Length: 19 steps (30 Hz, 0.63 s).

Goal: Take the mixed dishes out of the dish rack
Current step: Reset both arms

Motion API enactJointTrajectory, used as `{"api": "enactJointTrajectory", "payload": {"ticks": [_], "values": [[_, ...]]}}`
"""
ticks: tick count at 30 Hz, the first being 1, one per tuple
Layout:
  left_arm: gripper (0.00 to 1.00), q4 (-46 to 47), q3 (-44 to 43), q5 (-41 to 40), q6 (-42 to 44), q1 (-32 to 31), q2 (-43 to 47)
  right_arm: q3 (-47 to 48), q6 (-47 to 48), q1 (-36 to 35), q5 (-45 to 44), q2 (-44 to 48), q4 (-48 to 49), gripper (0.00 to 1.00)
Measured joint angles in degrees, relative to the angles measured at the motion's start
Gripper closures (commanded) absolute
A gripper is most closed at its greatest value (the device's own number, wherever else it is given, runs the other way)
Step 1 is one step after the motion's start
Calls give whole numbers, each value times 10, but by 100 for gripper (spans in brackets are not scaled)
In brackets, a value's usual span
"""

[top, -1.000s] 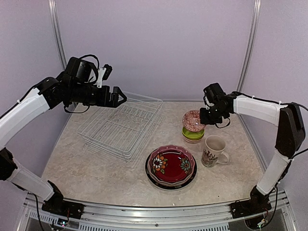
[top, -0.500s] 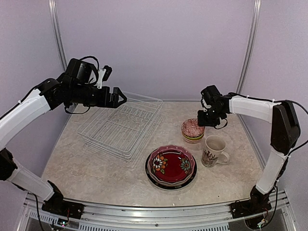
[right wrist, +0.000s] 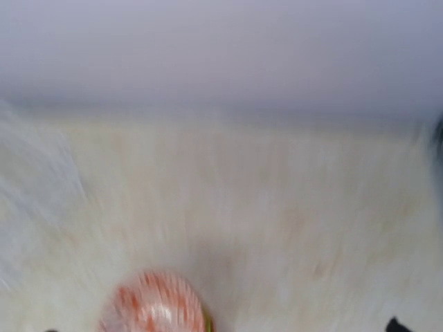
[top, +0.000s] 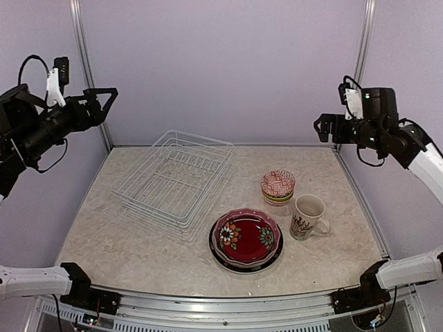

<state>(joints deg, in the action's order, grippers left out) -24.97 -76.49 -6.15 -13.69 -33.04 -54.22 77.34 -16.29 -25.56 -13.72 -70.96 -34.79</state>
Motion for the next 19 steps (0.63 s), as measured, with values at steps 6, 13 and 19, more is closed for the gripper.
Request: {"api": "enactJointTrajectory", "payload": {"ticks": [6,13,19], "values": [[1,71,17,-65,40,3,95,-26,78,0,21,199,72,0],[1,85,19,-104,61,3,107,-38,105,0,23,259,113,0],[1,85,20,-116,63,3,107,-66,95,0,17,266,126,0]]}}
